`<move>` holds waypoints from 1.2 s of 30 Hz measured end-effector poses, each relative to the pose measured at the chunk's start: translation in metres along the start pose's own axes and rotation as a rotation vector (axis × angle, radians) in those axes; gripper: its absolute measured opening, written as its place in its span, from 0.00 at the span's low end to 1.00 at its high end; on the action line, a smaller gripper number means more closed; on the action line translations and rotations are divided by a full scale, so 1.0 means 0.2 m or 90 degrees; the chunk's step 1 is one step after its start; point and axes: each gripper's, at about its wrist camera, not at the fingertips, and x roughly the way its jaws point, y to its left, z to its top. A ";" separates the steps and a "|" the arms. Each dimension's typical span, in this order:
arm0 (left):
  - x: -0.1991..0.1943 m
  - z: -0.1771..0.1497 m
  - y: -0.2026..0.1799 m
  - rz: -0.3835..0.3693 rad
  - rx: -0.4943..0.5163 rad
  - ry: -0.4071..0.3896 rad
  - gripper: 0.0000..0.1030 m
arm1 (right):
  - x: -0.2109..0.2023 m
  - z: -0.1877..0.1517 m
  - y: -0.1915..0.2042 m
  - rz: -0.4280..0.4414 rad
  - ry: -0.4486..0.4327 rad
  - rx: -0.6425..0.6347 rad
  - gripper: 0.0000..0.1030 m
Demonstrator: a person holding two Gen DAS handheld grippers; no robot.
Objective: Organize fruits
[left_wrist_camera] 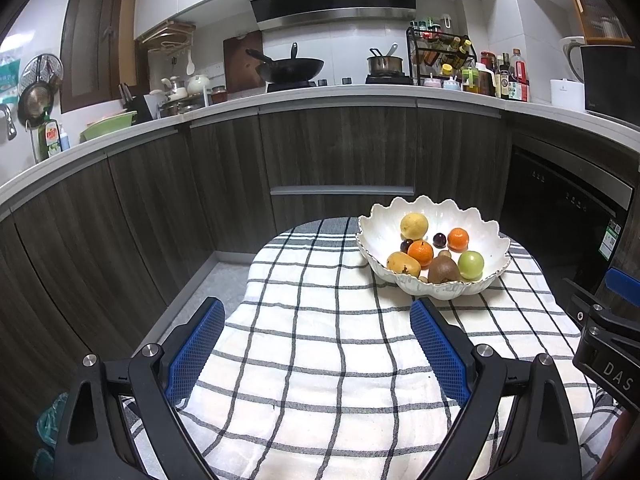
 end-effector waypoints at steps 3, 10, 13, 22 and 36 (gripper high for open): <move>0.00 0.00 0.00 0.000 0.000 0.000 0.92 | 0.00 0.00 0.00 0.001 0.000 0.001 0.75; 0.00 0.00 0.00 0.001 0.000 -0.001 0.92 | 0.01 0.00 0.00 0.003 0.002 0.001 0.75; 0.00 0.00 0.00 0.001 0.000 0.001 0.92 | 0.01 0.00 0.00 0.003 0.003 0.000 0.75; 0.01 0.00 0.01 0.001 -0.002 0.003 0.92 | 0.01 0.00 0.00 0.003 0.004 0.001 0.75; 0.03 -0.02 0.01 -0.003 -0.011 0.013 0.92 | 0.01 0.00 0.00 0.001 0.004 0.001 0.75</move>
